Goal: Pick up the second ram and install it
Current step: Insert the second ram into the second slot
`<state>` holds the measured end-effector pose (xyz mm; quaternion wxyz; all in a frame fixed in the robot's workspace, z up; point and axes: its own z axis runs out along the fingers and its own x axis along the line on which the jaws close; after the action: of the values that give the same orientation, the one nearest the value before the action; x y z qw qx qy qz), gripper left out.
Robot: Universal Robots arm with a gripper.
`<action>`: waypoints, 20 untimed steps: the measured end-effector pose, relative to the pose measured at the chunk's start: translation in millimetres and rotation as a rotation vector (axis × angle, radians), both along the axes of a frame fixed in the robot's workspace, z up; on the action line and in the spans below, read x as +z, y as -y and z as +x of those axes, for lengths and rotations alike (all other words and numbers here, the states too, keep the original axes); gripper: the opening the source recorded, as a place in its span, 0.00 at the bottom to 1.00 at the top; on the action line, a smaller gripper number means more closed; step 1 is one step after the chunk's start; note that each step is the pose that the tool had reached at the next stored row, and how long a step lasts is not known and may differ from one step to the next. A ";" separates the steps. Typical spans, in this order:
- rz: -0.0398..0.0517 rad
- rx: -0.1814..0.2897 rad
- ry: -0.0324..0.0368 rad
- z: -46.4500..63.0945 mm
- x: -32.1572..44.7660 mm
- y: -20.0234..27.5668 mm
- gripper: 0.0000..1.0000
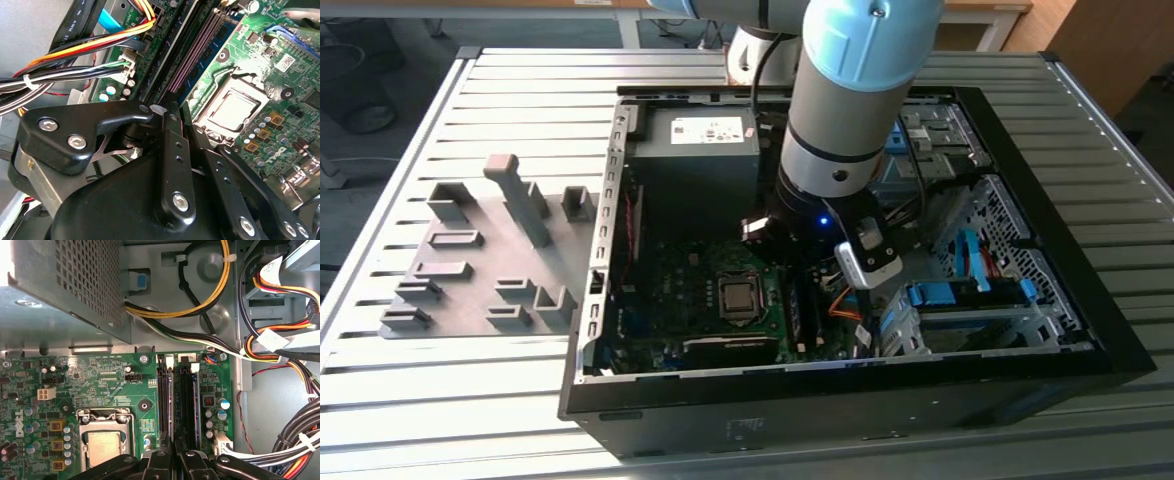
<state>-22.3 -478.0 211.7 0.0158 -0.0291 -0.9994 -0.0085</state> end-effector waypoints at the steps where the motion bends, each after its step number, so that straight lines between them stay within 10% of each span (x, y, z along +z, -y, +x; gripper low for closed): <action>1: 0.0000 0.000 0.0000 0.0 0.0 0.0 0.14; 20: 0.0006 0.026 -0.0062 1.7 3.3 0.0 0.14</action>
<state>-20.5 -478.0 215.0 0.0190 -0.0163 -0.9997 -0.0085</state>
